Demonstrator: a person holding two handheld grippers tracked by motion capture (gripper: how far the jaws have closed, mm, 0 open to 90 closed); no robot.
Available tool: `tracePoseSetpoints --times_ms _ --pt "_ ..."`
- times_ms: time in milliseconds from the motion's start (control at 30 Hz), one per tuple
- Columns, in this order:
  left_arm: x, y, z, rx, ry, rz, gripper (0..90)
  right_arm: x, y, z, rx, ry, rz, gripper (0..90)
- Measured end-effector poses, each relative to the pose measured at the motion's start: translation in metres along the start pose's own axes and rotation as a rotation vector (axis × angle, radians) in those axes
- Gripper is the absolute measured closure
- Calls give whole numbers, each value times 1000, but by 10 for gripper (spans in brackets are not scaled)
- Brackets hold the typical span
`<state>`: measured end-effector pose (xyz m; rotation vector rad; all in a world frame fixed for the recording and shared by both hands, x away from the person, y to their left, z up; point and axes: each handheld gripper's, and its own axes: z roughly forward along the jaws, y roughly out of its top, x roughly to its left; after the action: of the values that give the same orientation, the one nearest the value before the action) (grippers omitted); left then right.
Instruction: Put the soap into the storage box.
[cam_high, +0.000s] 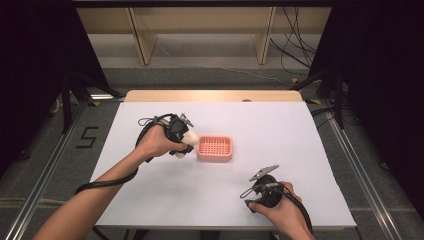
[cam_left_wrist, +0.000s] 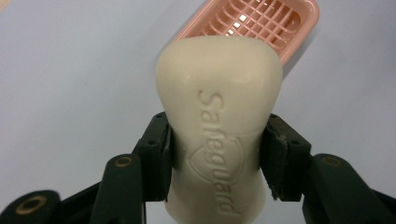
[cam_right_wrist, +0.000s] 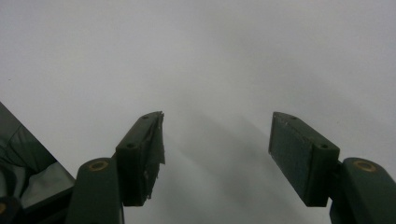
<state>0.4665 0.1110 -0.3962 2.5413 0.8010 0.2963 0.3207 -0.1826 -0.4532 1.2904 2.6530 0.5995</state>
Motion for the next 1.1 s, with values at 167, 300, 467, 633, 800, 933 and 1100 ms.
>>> tracePoseSetpoints --times_ms 167,300,467,633,800,933,1100 --pt "-1 3 2 -18 2 -3 492 -1 -1 0 -4 -5 -3 362" --pt "-1 6 3 -18 3 5 492 -1 -1 -1 0 -3 9 362" --pt "1 8 3 -4 1 25 492 -1 -1 -1 -4 -3 0 362" --pt "-1 11 5 -2 -4 28 492 -1 -1 0 -2 -2 1 362" --pt "-2 14 7 -5 -7 34 492 -1 -1 -1 -3 -1 1 362" --pt "-3 17 7 -1 -8 49 492 -1 -2 -1 -4 0 1 362" --pt "-3 20 7 -7 -7 50 492 -1 -2 -1 -4 -1 2 362"
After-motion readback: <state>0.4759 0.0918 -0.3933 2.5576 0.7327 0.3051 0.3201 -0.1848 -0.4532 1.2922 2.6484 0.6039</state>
